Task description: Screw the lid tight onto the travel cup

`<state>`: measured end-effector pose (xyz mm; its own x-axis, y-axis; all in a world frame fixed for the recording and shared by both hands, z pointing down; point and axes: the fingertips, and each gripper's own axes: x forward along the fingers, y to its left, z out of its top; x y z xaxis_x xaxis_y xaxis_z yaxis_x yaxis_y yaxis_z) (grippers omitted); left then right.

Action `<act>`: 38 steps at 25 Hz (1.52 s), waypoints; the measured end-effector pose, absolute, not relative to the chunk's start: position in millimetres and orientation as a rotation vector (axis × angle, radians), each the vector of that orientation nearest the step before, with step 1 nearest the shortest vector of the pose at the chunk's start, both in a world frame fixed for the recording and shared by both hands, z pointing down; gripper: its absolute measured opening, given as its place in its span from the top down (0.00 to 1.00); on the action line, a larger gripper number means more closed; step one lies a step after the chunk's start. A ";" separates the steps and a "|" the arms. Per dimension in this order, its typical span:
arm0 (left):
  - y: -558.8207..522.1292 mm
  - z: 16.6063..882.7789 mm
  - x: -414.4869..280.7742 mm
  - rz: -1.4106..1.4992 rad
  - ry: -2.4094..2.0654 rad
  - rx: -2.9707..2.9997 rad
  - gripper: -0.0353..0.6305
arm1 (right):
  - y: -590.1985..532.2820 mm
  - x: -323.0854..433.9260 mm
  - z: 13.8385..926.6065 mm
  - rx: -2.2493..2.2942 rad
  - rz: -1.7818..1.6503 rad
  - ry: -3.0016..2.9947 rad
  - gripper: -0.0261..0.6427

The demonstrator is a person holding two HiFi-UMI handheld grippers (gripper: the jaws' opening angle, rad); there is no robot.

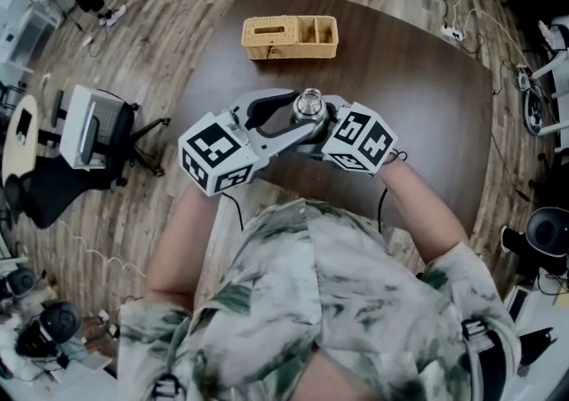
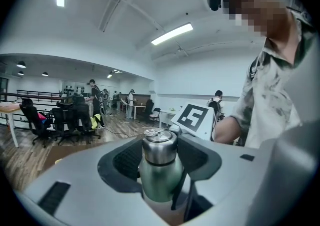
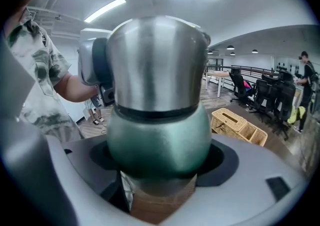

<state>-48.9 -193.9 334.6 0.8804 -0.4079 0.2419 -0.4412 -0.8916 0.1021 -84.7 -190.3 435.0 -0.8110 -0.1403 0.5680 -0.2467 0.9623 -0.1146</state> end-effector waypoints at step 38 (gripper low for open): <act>-194.8 339.2 -48.4 0.295 -0.606 2.964 0.59 | -187.2 -92.5 438.6 0.214 0.221 -2.534 0.36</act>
